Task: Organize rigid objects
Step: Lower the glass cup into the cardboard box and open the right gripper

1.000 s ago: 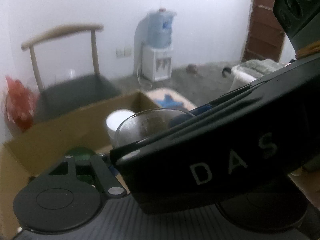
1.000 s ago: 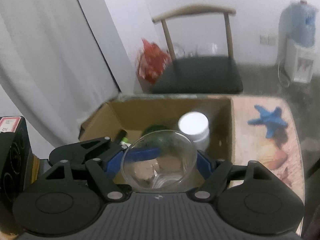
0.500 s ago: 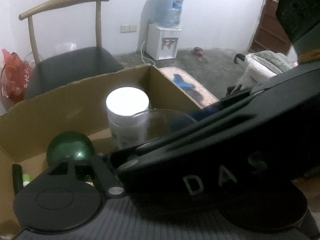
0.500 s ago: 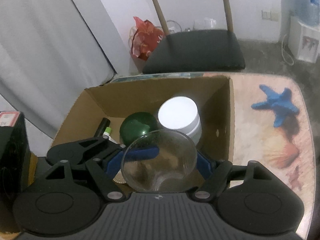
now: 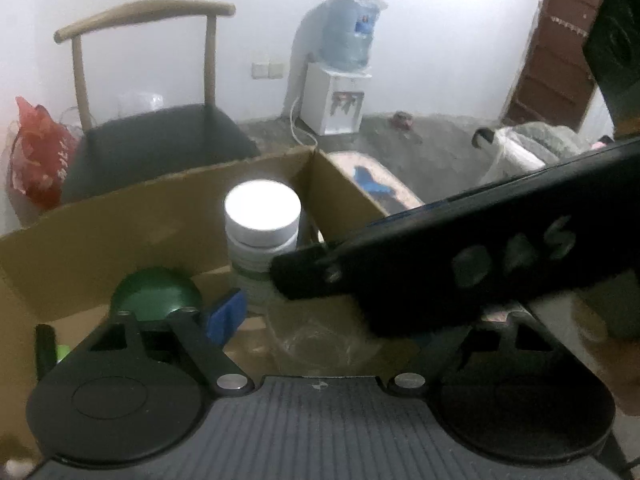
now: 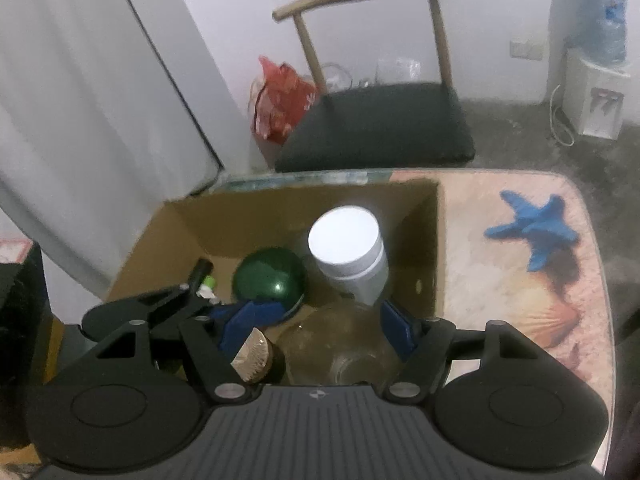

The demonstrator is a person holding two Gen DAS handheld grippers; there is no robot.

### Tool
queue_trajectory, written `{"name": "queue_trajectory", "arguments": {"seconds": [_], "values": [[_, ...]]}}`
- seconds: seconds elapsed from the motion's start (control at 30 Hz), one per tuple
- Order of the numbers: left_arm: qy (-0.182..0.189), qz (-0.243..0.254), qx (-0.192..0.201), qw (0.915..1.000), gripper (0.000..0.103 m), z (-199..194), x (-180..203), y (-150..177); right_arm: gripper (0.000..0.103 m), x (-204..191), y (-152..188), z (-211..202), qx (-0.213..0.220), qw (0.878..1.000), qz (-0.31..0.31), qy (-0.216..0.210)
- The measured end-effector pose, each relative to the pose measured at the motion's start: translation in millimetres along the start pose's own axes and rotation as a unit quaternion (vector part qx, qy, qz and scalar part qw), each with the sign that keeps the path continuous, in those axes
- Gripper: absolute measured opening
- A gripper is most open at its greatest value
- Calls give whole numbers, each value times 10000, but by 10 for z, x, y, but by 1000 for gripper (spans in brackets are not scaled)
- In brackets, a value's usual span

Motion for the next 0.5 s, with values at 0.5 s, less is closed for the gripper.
{"name": "queue_trajectory", "arguments": {"seconds": [0.5], "values": [[-510, -163, 1168, 9917, 103, -1371, -210, 73, 97, -518, 830, -1646, 2001, 9785, 500, -51]]}}
Point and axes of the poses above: each gripper's, at about its wrist camera, not at the fingertips, and z roughly the way its jaws point, x to its right, y to its underside, the point moved 10 cm from there along z, roughly the way its jaws point, and after that the axes turned 8 degrees about -y, right-handed, at the moved point
